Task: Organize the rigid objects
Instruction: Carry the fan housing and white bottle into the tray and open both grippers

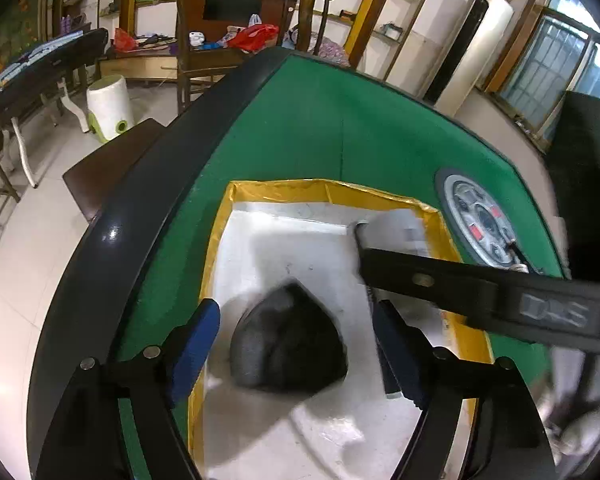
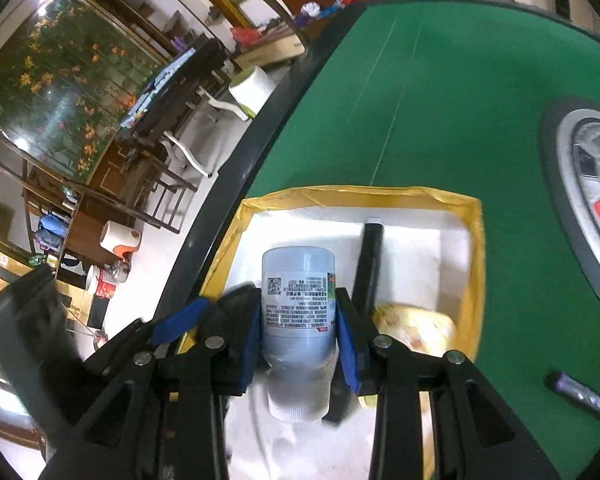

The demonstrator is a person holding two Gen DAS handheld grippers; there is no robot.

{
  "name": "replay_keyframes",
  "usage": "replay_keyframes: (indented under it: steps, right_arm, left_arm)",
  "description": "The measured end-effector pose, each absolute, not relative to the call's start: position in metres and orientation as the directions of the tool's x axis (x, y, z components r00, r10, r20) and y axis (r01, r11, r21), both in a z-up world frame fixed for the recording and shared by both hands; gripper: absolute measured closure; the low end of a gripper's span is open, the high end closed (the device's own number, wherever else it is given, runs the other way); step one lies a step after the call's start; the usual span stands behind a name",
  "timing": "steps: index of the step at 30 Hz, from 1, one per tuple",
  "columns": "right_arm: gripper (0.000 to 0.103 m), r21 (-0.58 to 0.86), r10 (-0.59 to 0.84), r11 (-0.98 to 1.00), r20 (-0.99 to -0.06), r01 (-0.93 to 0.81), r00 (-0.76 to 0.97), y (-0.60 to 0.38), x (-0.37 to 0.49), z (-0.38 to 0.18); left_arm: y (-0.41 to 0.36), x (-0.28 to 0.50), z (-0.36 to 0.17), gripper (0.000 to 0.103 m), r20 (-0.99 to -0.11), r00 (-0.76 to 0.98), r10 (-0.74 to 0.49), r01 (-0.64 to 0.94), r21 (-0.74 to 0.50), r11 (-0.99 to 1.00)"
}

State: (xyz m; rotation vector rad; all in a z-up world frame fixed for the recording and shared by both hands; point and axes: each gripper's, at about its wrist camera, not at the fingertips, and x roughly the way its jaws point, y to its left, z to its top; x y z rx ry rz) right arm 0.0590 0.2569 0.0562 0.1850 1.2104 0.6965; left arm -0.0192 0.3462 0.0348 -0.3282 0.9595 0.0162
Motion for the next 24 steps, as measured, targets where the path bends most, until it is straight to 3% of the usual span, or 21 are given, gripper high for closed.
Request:
replay_keyframes:
  steps: [5,9,11,13,15,24]
  right_arm:
    - [0.070,0.504,0.581,0.779,-0.804,-0.373,0.126,0.268,0.070,0.038]
    - [0.069,0.492,0.565,0.788,-0.817,-0.371,0.117,0.275,0.073,0.030]
    - [0.068,0.494,0.563,0.796,-0.817,-0.351,0.126,0.272,0.074,0.028]
    - [0.055,0.515,0.580,0.791,-0.804,-0.331,0.134,0.268,0.075,0.028]
    - [0.051,0.534,0.602,0.778,-0.785,-0.331,0.149,0.265,0.075,0.032]
    - [0.050,0.504,0.619,0.778,-0.717,-0.376,0.321,0.214,0.051,0.079]
  left_arm:
    - [0.348,-0.029,0.043,0.013,-0.794,0.588,-0.153,-0.155,-0.296,0.942]
    - [0.340,-0.040,0.056,0.006,-0.776,0.625,-0.080,-0.163,-0.230,0.959]
    - [0.338,-0.045,0.060,0.005,-0.764,0.644,-0.045,-0.168,-0.198,0.966]
    - [0.338,-0.049,0.063,0.005,-0.755,0.656,-0.026,-0.172,-0.183,0.968]
    - [0.335,-0.051,0.066,0.005,-0.747,0.664,-0.004,-0.177,-0.163,0.971]
    - [0.304,-0.055,0.073,0.005,-0.720,0.694,-0.027,-0.119,-0.151,0.981]
